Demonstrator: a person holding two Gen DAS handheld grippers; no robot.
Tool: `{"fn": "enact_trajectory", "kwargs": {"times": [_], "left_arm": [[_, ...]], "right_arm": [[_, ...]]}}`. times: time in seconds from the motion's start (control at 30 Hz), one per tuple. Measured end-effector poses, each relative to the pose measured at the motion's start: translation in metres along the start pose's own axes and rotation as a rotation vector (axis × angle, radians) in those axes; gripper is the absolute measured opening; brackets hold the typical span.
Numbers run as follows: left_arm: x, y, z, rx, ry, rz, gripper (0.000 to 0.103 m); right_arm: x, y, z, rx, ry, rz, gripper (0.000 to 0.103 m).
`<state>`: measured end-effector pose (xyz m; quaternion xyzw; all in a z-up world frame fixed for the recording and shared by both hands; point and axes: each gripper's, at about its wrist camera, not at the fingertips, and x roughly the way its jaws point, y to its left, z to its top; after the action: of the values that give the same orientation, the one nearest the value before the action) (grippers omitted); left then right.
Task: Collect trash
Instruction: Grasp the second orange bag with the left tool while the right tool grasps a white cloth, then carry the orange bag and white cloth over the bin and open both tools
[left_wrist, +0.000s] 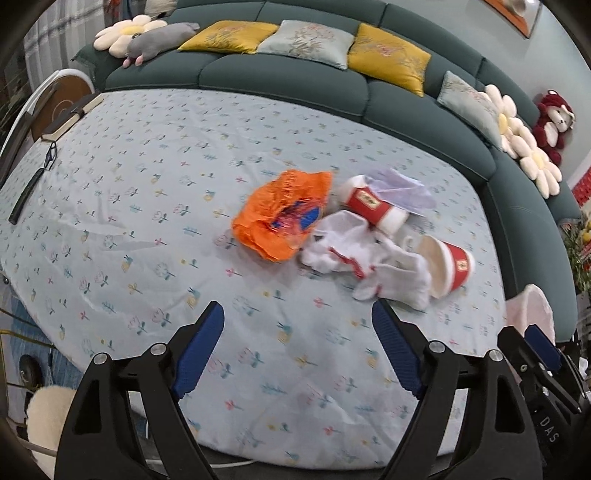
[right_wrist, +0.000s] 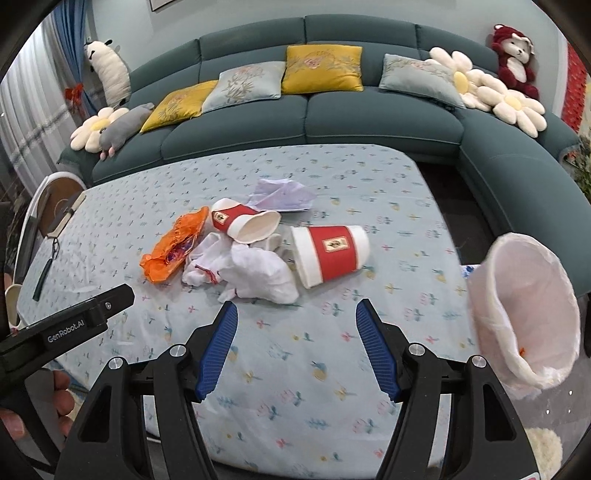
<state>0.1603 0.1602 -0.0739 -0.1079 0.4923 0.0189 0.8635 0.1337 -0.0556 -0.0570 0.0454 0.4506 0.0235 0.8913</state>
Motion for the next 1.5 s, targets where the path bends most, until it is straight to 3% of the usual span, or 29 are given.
{"fn": "enact_trajectory", "kwargs": {"times": [0.67,0.73,0.8,0.83,0.9,0.97,1.13,1.5], "left_arm": [[0.106,0.03,0.058,-0.029,0.113,0.042,0.077],[0.115,0.031,0.06,-0.032,0.128,0.037,0.07],[0.122,0.032,0.061,-0.032,0.152,0.024,0.055],[0.125,0.033,0.062,-0.033,0.159,0.02,0.051],[0.127,0.032,0.062,-0.027,0.166,0.016,0.028],[0.127,0.031,0.06,-0.018,0.171,0.005,0.017],[0.107,0.023,0.055,0.004,0.127,0.007,0.012],[0.041,-0.004,0.034,-0.001,0.047,-0.044,0.011]], "right_arm": [[0.097,0.04,0.037,-0.033,0.101,0.02,0.062],[0.103,0.04,0.037,-0.034,0.11,0.016,0.058],[0.109,0.039,0.036,-0.032,0.127,0.024,0.05],[0.111,0.039,0.034,-0.032,0.138,0.029,0.042],[0.114,0.04,0.031,-0.033,0.152,0.041,0.034],[0.114,0.042,0.028,-0.042,0.154,0.043,0.028],[0.101,0.041,0.022,-0.039,0.146,0.056,0.015],[0.044,0.017,0.02,-0.004,0.065,0.067,0.014]]}}
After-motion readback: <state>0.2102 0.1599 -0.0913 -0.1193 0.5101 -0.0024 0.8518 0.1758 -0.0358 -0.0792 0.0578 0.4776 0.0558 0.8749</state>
